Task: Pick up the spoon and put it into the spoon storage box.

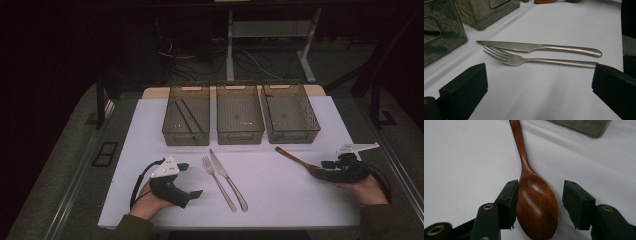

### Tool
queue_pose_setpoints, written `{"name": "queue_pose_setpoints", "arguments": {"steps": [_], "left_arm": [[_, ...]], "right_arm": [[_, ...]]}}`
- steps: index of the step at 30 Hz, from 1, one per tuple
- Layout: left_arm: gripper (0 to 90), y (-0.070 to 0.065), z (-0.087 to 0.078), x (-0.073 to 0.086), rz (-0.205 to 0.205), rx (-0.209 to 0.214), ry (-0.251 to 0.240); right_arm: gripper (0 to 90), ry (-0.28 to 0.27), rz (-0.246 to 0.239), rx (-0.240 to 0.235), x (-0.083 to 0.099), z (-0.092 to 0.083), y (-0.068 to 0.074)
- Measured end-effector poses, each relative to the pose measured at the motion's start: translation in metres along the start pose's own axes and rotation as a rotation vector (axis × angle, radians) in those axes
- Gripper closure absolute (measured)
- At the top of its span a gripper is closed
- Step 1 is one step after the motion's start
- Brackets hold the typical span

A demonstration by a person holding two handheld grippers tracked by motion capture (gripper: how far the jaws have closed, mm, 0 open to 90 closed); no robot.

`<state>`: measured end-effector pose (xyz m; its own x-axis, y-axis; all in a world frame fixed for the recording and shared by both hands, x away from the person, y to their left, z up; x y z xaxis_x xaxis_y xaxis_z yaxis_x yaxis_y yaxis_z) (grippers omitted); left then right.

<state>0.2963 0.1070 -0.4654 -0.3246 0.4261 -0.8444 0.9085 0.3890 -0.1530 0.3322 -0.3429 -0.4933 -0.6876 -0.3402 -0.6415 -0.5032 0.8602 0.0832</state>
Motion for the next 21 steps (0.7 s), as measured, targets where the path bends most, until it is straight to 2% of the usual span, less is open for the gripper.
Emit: {"name": "queue_pose_setpoints", "arguments": {"steps": [14,21], "left_arm": [[0.0,-0.001,0.001,0.000,-0.002,0.001,-0.001],[0.0,-0.001,0.001,0.000,-0.001,0.003,0.002]], "right_arm": [[56.9,0.042,-0.043,-0.009,0.004,0.002,0.005],[67.8,0.058,-0.058,-0.048,0.005,0.002,0.011]]}}
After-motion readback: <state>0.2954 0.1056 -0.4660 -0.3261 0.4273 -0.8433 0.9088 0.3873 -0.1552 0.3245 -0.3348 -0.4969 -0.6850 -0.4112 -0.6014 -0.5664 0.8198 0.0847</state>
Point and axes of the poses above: each handheld gripper's, and its own axes: z roughly forward along the jaws, x roughly out of its underside, y roughly to its left, the point moved 7 cm from there along z, roughly forward along the jaws, and after that the axes turned 6 degrees about x, right-handed, at the moved point
